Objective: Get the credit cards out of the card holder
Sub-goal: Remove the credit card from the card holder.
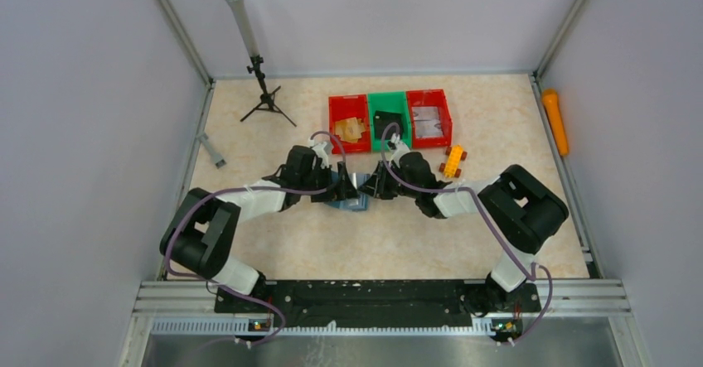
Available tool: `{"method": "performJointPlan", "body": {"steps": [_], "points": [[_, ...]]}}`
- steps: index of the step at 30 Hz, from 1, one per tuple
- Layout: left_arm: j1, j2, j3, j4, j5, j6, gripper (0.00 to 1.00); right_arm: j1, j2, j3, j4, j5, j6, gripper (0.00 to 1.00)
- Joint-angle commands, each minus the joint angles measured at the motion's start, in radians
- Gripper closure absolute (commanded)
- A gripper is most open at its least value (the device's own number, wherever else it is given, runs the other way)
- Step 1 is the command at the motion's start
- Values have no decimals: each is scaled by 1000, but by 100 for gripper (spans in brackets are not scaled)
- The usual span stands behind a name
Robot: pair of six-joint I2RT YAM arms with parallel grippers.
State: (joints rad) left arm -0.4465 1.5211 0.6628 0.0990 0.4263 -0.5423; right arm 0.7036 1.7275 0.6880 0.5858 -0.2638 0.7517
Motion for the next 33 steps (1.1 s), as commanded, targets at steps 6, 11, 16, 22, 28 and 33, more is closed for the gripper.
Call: {"method": "performJointPlan", "body": {"steps": [6, 11, 16, 22, 28, 33], "points": [[-17, 68, 69, -92, -97, 33, 17, -5, -44, -8, 93, -28, -13, 77], [-17, 125, 112, -183, -149, 30, 38, -6, -49, -10, 84, -18, -16, 76], [-16, 122, 112, -193, -170, 24, 49, -6, -55, -13, 74, -2, -18, 64], [-7, 120, 108, -186, -149, 11, 58, -6, -57, -16, 71, 8, -15, 61], [54, 102, 60, -81, -18, -22, 57, -6, -30, 14, 11, 24, -10, 70], [83, 87, 24, -12, 61, -39, 55, -7, -25, 15, 12, 18, -4, 77]]}}
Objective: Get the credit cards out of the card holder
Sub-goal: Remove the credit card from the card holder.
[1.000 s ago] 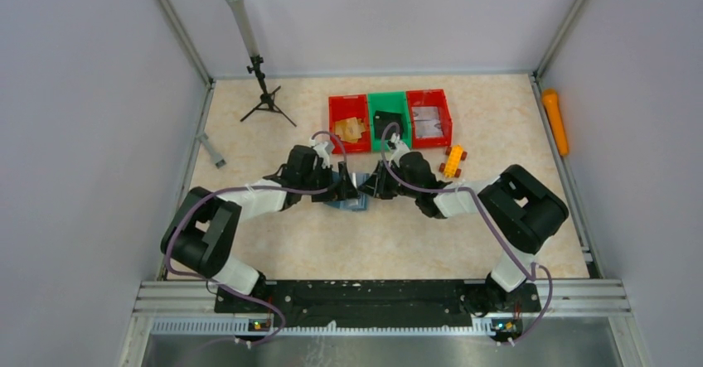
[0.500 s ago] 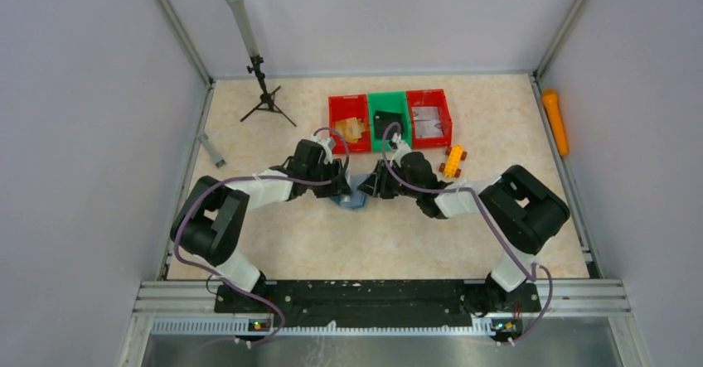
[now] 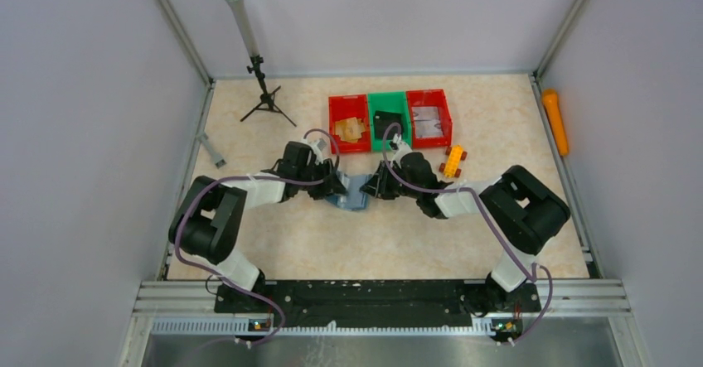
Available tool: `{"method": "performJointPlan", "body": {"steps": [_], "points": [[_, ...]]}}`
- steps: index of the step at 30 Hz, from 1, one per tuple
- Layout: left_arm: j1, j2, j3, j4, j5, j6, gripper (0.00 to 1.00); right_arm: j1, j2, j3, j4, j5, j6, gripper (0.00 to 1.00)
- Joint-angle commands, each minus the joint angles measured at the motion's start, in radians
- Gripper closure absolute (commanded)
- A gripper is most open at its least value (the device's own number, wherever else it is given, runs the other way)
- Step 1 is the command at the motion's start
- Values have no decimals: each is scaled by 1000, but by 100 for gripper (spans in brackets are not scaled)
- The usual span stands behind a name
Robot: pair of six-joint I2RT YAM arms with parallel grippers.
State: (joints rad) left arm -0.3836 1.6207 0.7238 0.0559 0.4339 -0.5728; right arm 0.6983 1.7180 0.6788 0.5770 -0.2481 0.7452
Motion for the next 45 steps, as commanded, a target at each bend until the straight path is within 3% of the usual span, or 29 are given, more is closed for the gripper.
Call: {"method": "performJointPlan", "body": {"steps": [1, 7, 10, 18, 38, 41, 45], "points": [[22, -14, -37, 30, 54, -8, 54, -2, -17, 24, 21, 3, 1, 78], [22, -64, -41, -14, -34, 11, 24, -9, -28, 19, 24, -1, 3, 88], [18, -132, -67, -15, -84, 23, 14, -9, -32, 14, 41, -16, 2, 89], [-40, -168, -62, -16, -106, 71, 1, -10, -41, -2, 83, -32, 8, 90], [-127, -61, 31, -120, -161, 119, 2, -9, -39, -3, 94, -43, 10, 89], [-127, -26, 56, -165, -203, 117, 11, -10, -39, -4, 99, -46, 9, 86], [-127, 11, 79, -197, -221, 112, 33, -9, -40, -4, 91, -41, 8, 76]]}}
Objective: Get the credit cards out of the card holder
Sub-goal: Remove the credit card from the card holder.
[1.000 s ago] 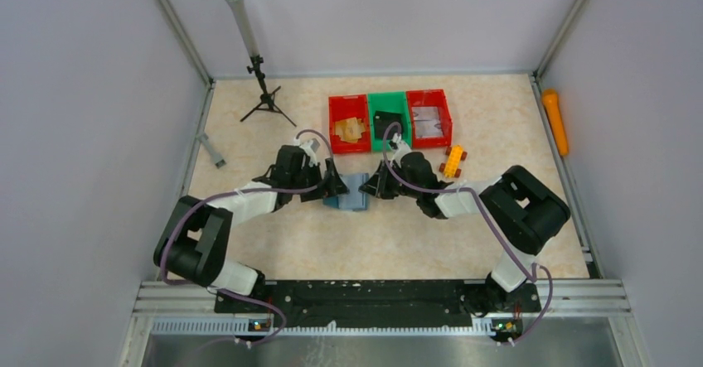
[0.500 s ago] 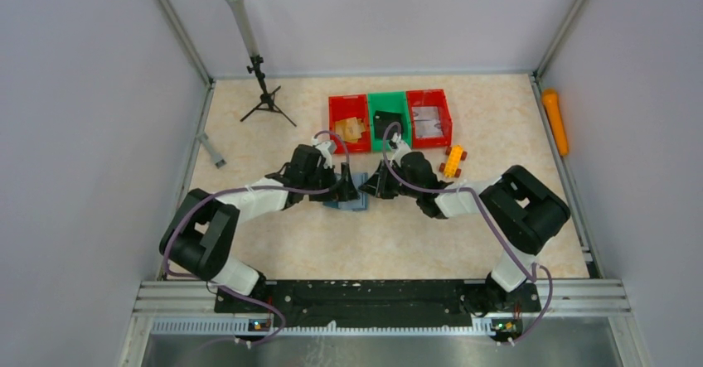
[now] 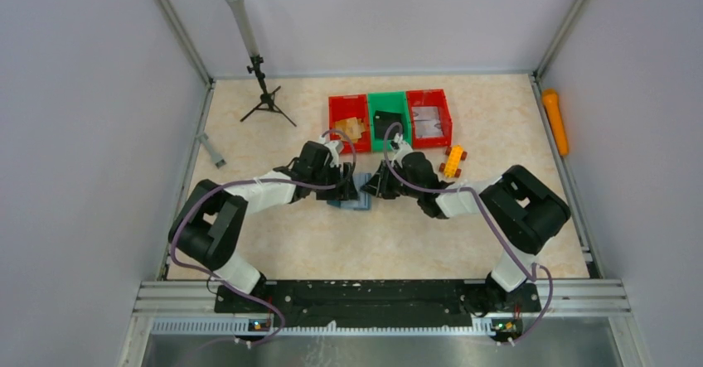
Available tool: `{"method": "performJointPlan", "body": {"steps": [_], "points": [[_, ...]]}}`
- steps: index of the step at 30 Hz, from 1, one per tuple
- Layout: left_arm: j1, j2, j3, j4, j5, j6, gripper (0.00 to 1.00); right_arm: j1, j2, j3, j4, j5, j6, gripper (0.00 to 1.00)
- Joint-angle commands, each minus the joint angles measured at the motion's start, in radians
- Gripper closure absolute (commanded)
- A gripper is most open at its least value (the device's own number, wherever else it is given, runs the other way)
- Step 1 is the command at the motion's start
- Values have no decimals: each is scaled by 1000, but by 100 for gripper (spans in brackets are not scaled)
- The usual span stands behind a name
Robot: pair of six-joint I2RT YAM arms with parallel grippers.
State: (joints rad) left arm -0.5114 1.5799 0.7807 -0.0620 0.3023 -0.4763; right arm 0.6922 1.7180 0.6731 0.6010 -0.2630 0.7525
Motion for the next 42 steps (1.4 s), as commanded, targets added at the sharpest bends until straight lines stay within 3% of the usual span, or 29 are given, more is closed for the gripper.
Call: {"method": "performJointPlan", "body": {"steps": [1, 7, 12, 16, 22, 24, 27, 32, 38, 42], "points": [[1, 55, 25, -80, -89, 15, 37, -3, -41, 2, 66, -25, 1, 74], [2, 38, 15, -64, -77, 10, 55, -4, -40, 2, 61, -21, 2, 74], [11, 2, -12, -21, -22, 2, 58, -3, -40, 6, 48, -10, 1, 75], [42, -46, -57, 43, 34, -18, 61, -3, -38, 14, 18, 9, 0, 81], [154, -48, -136, 217, 260, -92, 61, -4, -34, 20, 2, 17, -2, 87], [175, -37, -148, 248, 311, -110, 57, -4, -34, 22, -1, 18, -2, 88], [191, -52, -154, 232, 290, -110, 44, -5, -33, 22, -4, 22, -1, 90], [192, -144, -149, 76, 13, -73, 25, -10, -34, 19, 1, 16, 4, 93], [193, -234, -158, -33, -201, -66, 20, -10, -34, 17, 6, 11, 5, 93], [192, -234, -173, 28, -85, -60, 19, -10, -31, 17, 15, 6, 5, 93]]}}
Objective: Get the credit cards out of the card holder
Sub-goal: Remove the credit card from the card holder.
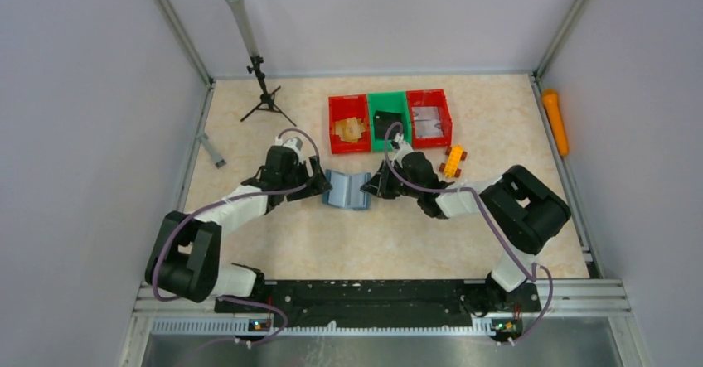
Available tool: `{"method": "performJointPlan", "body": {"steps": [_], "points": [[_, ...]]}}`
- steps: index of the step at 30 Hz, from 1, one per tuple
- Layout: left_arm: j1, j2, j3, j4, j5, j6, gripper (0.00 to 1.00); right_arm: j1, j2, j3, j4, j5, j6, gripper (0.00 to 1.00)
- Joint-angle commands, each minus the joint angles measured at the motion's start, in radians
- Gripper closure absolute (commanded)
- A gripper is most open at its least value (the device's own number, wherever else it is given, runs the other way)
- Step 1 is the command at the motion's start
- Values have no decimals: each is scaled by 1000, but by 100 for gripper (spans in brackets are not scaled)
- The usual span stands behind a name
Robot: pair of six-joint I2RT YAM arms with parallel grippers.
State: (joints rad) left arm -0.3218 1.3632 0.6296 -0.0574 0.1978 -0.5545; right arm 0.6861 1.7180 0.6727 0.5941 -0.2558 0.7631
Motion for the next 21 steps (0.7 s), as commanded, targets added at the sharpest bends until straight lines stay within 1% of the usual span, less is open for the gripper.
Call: {"method": "performJointPlan", "body": {"steps": [1, 3, 6, 8, 10, 14, 17, 21], "points": [[2, -13, -22, 45, 54, 20, 17, -4, -31, 18, 22, -3, -6, 93], [2, -14, -33, 100, 129, 22, 12, -5, -31, 16, 26, -6, -6, 93], [0, -3, -65, 224, 308, 19, 4, -4, -32, 15, 37, -15, -6, 93], [-10, 27, -64, 251, 353, 17, 2, -4, -30, 13, 46, -22, -7, 93], [-33, 56, -51, 247, 344, 37, 2, -5, -30, 11, 56, -29, -5, 93], [-88, 92, -7, 195, 284, 76, 1, -4, -27, 10, 64, -40, -2, 93], [-106, 131, 23, 167, 272, 83, 1, -4, -25, 9, 75, -49, 3, 93], [-129, 171, 60, 121, 221, 90, 1, -4, -25, 7, 87, -60, 8, 93]]}}
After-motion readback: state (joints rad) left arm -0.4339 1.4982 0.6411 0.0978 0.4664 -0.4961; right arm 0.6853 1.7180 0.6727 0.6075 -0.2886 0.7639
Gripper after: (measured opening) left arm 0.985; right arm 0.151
